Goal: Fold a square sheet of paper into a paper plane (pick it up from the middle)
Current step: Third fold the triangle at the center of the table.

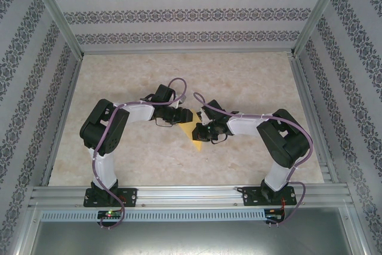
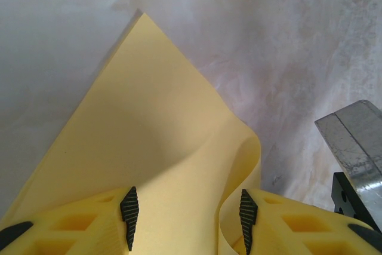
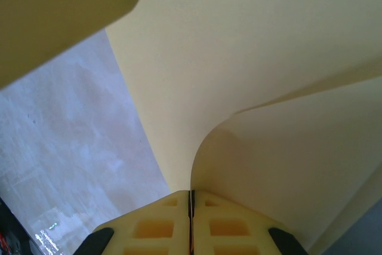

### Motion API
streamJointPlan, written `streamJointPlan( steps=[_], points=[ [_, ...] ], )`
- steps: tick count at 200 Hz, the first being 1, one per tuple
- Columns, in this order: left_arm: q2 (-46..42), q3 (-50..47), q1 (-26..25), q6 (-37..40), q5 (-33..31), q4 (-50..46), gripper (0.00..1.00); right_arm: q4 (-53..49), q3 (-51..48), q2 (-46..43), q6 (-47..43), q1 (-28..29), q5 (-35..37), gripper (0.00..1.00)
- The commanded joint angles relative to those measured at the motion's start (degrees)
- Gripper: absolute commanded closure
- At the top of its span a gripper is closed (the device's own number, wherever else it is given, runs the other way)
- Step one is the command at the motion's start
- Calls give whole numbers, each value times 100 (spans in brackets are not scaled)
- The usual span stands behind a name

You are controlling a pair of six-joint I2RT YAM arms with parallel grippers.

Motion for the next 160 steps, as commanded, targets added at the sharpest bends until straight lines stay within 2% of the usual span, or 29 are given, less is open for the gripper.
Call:
streamJointPlan(
  steps=[1,160],
  points=[
    [322,-210,10,47,32,-303,48,-127,95,122,-16,55,211,93],
    [416,-226,8,47,74,-280,48,96,-126,-37,156,13,455,92]
  ],
)
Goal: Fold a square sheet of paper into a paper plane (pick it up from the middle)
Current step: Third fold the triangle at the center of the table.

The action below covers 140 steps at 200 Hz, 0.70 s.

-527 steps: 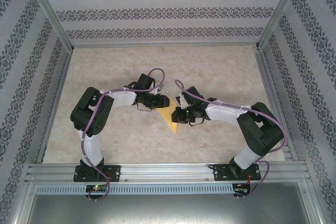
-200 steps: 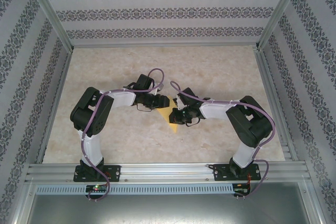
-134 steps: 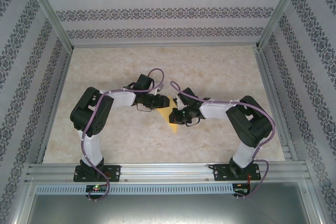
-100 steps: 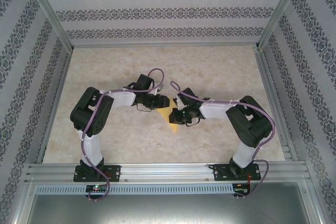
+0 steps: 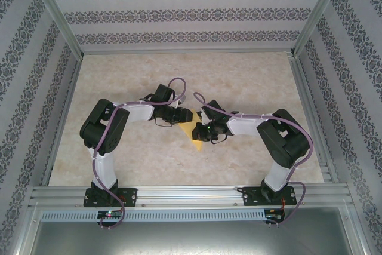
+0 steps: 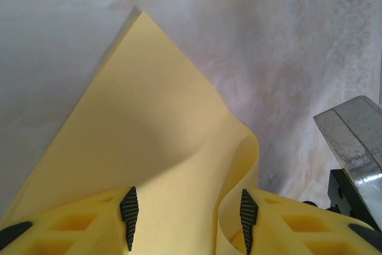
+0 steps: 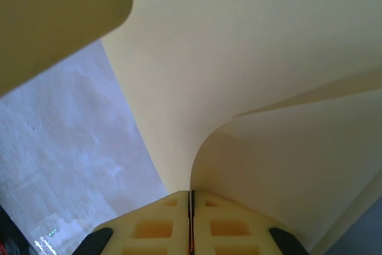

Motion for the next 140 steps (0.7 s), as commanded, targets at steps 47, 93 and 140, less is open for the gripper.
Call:
streamJointPlan(
  steps=[47,93,140],
  points=[
    [403,-210,-30,56,-39,-314,47,-55,-93,67,-38,31,284,90],
    [427,-182,-19,74,-13,-323,47,-154,-119,20,-104,39,304,81],
    [351,-166,-17,17,52,-301,47,-172,-134,5,-109,40,293,68]
  ],
)
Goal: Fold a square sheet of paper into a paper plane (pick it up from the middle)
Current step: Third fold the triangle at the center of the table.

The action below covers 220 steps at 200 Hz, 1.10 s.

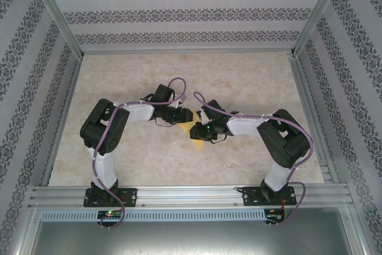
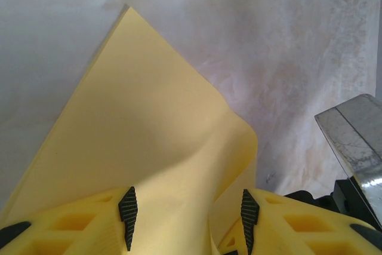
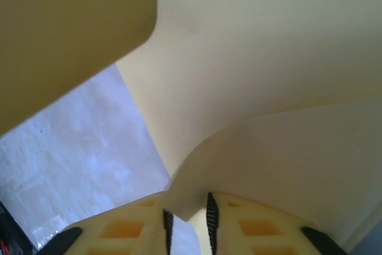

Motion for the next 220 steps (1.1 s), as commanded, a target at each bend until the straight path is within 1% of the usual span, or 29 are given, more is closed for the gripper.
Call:
streamJointPlan(
  steps=[1,59,98,106,124,151,171,191,220],
  points=[
    [340,-159,-16,19,-2,-338,47,-246,-134,20,-105,29,312,68],
    [-205,-79,79,57,-70,-630,46,-210,-248,-86,-117,27,295,61],
    [-712,-95,109,74,-125,-876,48,-99,-317,-139,-99,20,255,61],
    [-809,-116,117,56,-129,-918,50,-72,-340,-152,-99,20,249,61],
    [-973,-196,117,19,-67,-973,63,-46,-379,-166,-91,20,231,62],
    [-1055,-375,103,-147,154,-873,76,5,-448,-201,-75,20,209,64],
    [-1059,-506,40,-210,261,-747,78,46,-491,-236,-77,20,200,67],
    [-1008,-579,11,-216,261,-690,82,33,-503,-262,-79,13,218,74],
    [-955,-634,-55,-251,331,-604,85,7,-514,-280,-90,3,224,89]
  ],
)
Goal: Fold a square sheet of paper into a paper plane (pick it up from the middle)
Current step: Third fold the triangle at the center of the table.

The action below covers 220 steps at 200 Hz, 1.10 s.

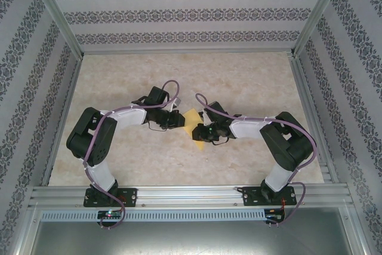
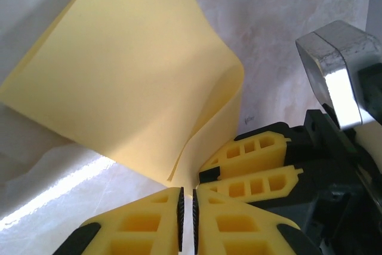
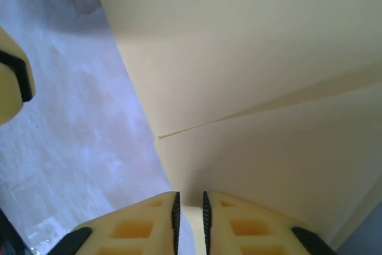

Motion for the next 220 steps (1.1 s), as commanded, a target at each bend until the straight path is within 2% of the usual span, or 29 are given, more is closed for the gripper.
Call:
streamJointPlan(
  steps=[1,30,49,81,220],
  points=[
    [47,-48,-114,-72,179,89,85,-284,-144,-51,-82,7,135,89],
    [117,-2,-249,-106,242,158,86,-308,-158,-42,-99,0,124,96],
    [213,-5,-306,-159,250,226,90,-332,-169,-50,-101,-8,163,98],
    [369,-15,-452,-210,254,341,90,-348,-204,-100,-97,-39,199,100],
    [939,421,-727,46,174,25,90,-33,-476,-174,49,-184,71,100]
  ],
)
